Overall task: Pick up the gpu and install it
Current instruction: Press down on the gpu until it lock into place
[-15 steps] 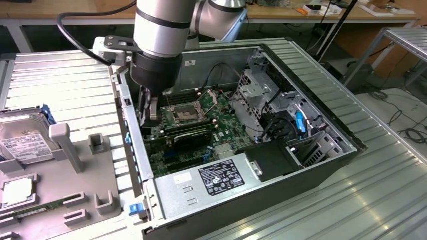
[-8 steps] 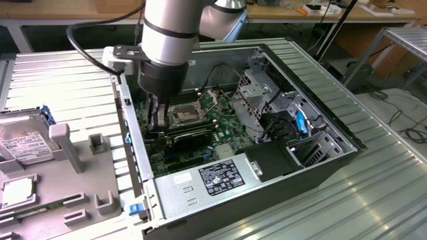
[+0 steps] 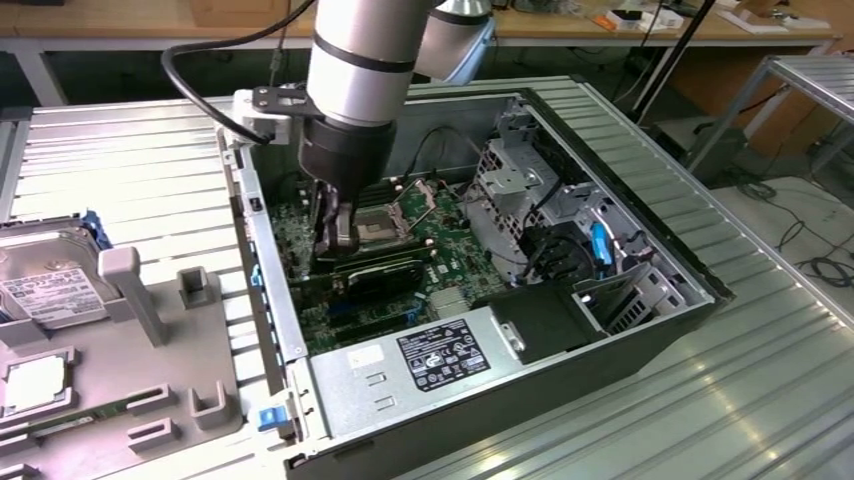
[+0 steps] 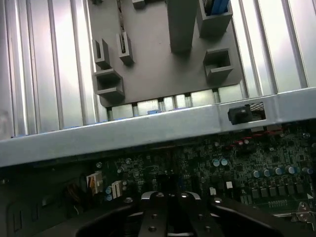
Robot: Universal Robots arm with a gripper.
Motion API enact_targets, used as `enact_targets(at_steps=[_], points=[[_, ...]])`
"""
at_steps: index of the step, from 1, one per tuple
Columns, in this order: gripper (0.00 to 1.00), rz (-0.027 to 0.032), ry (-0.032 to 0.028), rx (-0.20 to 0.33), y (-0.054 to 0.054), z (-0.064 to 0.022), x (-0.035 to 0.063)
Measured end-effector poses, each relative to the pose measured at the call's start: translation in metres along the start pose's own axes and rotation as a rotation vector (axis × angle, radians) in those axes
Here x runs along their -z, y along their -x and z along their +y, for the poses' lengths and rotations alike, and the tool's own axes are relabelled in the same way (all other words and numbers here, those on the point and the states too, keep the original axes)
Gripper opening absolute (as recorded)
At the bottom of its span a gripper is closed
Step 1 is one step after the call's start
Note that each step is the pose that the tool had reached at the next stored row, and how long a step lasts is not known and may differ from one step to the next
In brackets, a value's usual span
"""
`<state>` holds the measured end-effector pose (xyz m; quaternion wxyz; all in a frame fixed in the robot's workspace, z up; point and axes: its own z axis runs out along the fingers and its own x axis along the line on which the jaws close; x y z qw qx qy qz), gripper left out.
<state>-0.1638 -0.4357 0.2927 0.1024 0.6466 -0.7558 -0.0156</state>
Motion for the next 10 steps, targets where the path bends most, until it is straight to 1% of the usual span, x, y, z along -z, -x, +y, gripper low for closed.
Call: enact_targets(at_steps=[1,3,6,10], points=[[0.11,-0.0005,-0.0022,0.000,0.001,-0.0026,0.0000],[0.11,-0.0012,-0.0097,0.002,0.002,-0.0105,-0.0001],[0.11,-0.0015,-0.0172,0.004,0.004,-0.0177,-0.0005],[0.11,-0.0006,-0.0272,0.008,0.005,-0.0258,-0.0015]])
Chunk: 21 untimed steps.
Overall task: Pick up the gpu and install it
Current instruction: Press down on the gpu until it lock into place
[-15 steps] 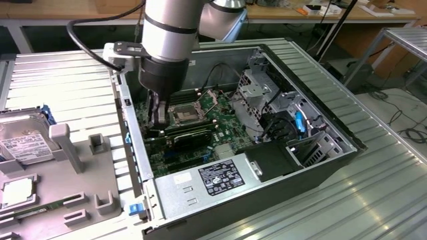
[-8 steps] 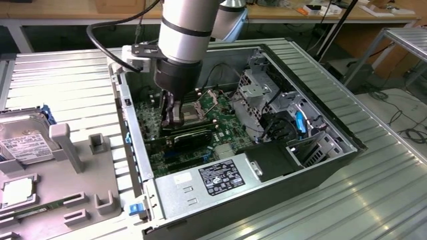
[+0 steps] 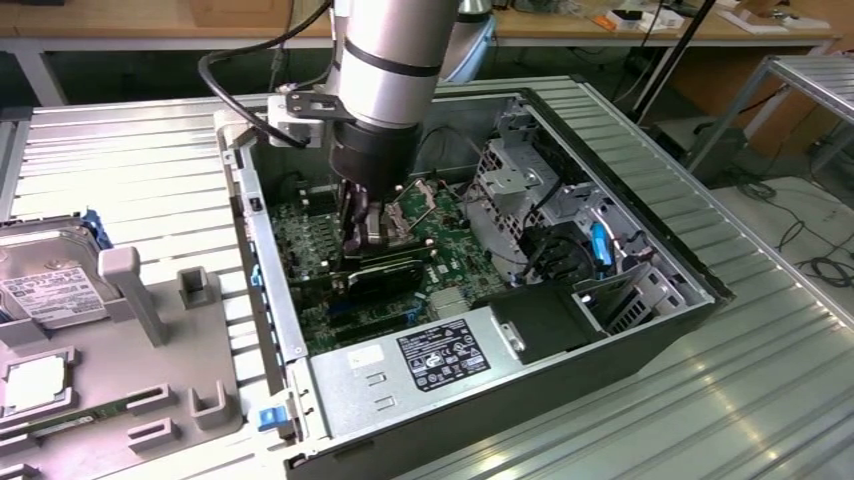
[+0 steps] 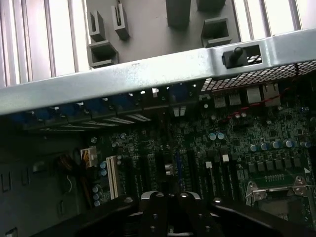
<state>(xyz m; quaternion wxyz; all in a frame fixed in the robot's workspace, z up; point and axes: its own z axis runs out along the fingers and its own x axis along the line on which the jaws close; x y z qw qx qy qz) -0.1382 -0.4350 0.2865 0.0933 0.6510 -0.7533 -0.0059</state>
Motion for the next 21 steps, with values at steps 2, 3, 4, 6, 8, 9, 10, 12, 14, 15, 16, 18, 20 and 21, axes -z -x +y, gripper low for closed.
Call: enact_targets(at_steps=[2,3,4,6,8,9,10,12,14,15,16,18,20,21], points=[[0.11,0.0001,-0.0062,0.002,0.001,-0.0034,-0.0003],[0.11,-0.0003,-0.0099,0.003,0.001,-0.0049,-0.0004],[0.11,-0.0009,-0.0153,0.004,0.001,-0.0067,-0.0005],[0.11,-0.0021,-0.0283,0.008,0.002,-0.0110,-0.0008],[0.11,-0.0030,-0.0384,0.011,0.002,-0.0145,-0.0012],[0.11,-0.0031,-0.0421,0.014,0.003,-0.0181,-0.0010],[0.11,-0.0029,-0.0421,0.015,0.003,-0.0189,-0.0009],[0.11,-0.0028,-0.0420,0.015,0.003,-0.0189,-0.0010],[0.11,-0.0034,-0.0453,0.014,0.003,-0.0192,-0.0026],[0.11,-0.0038,-0.0477,0.014,0.003,-0.0193,-0.0033],[0.11,-0.0039,-0.0504,0.014,0.004,-0.0193,-0.0039],[0.11,-0.0046,-0.0550,0.013,0.005,-0.0194,-0.0050],[0.11,-0.0053,-0.0586,0.013,0.005,-0.0196,-0.0066],[0.11,-0.0054,-0.0601,0.013,0.006,-0.0197,-0.0074]])
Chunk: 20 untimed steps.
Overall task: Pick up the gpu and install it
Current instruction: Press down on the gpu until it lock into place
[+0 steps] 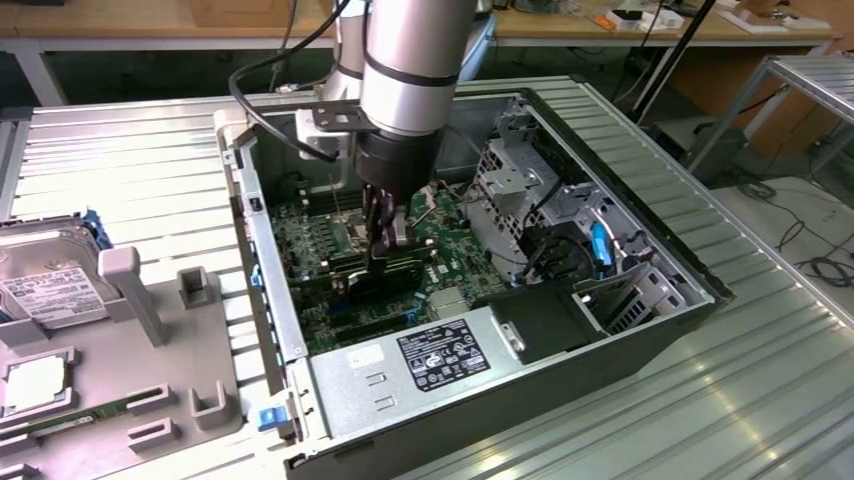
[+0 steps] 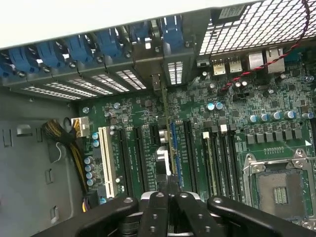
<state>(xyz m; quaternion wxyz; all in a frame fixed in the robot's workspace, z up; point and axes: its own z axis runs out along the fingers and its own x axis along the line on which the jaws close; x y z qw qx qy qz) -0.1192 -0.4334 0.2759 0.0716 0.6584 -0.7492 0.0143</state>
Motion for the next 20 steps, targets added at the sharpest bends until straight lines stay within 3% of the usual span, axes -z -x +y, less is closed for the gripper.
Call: enact_targets(at_steps=[6,15,16,17,18,20], points=[[0.11,-0.0006,-0.0082,-0.001,0.001,-0.0004,-0.0055],[0.11,0.0014,-0.0123,-0.002,0.002,-0.0007,-0.0121],[0.11,0.0026,-0.0113,-0.002,0.002,-0.0007,-0.0099],[0.11,-0.0030,-0.0114,-0.001,0.002,-0.0005,-0.0043],[0.11,0.0004,-0.0072,-0.001,0.000,0.0004,0.0036],[0.11,0.0011,-0.0031,0.000,-0.002,0.0017,0.0216]])
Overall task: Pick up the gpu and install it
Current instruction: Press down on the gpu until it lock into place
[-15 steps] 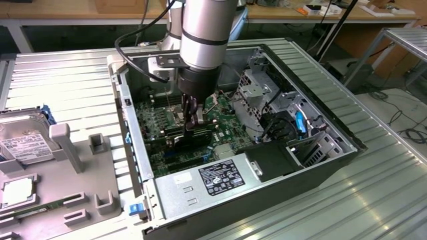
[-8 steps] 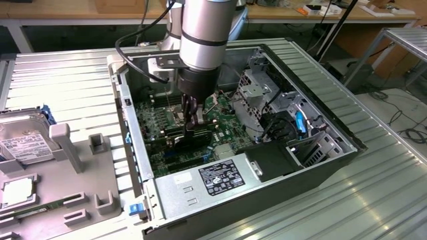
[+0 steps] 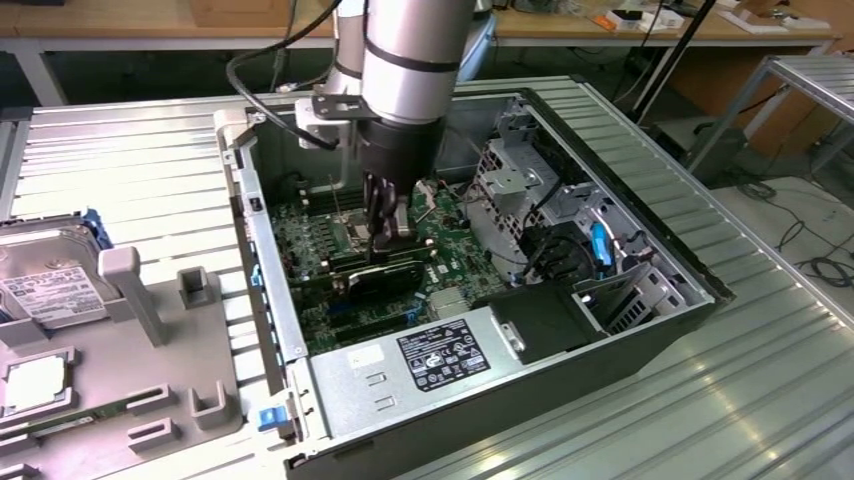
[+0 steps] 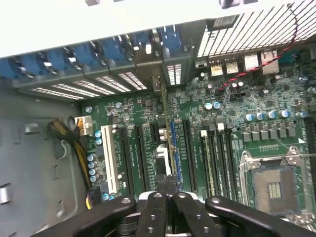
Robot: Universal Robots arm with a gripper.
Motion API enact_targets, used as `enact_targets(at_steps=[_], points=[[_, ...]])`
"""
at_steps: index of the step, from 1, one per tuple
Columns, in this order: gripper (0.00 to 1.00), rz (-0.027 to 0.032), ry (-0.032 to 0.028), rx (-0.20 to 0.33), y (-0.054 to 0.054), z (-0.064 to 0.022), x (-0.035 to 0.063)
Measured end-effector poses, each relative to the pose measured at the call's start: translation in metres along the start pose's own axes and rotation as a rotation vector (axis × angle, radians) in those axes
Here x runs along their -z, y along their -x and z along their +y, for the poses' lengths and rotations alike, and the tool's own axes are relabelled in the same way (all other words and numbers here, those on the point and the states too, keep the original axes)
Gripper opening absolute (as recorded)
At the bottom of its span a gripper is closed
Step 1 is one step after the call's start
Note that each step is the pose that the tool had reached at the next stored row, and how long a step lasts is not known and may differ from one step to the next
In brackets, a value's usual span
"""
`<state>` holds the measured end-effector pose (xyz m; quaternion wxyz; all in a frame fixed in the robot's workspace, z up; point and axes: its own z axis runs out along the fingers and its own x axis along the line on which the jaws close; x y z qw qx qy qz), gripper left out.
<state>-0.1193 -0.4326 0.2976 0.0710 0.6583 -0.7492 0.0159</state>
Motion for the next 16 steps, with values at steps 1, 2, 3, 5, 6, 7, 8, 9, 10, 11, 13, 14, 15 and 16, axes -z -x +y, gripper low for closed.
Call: enact_targets(at_steps=[1,2,3,5,6,7,8,9,10,11,13,14,15,16], points=[[0.11,0.0003,0.0014,0.000,-0.001,0.0005,0.0078],[0.11,0.0004,0.0019,0.000,-0.002,0.0009,0.0127],[0.11,0.0004,0.0028,0.000,-0.002,0.0012,0.0177],[0.11,0.0009,0.0056,0.001,-0.004,0.0020,0.0289],[0.11,0.0009,0.0056,0.001,-0.004,0.0024,0.0334],[0.11,0.0025,0.0055,0.001,-0.004,0.0024,0.0343],[0.11,0.0049,0.0052,0.000,-0.004,0.0024,0.0343],[0.11,0.0068,0.0048,0.000,-0.004,0.0025,0.0342],[0.11,0.0097,0.0046,0.000,-0.004,0.0025,0.0343],[0.11,0.0148,0.0040,-0.001,-0.004,0.0025,0.0343],[0.11,0.0191,0.0035,-0.001,-0.004,0.0025,0.0344],[0.11,0.0221,0.0031,-0.001,-0.004,0.0025,0.0343],[0.11,0.0238,0.0028,-0.001,-0.004,0.0025,0.0343],[0.11,0.0268,0.0025,-0.002,-0.004,0.0025,0.0344]])
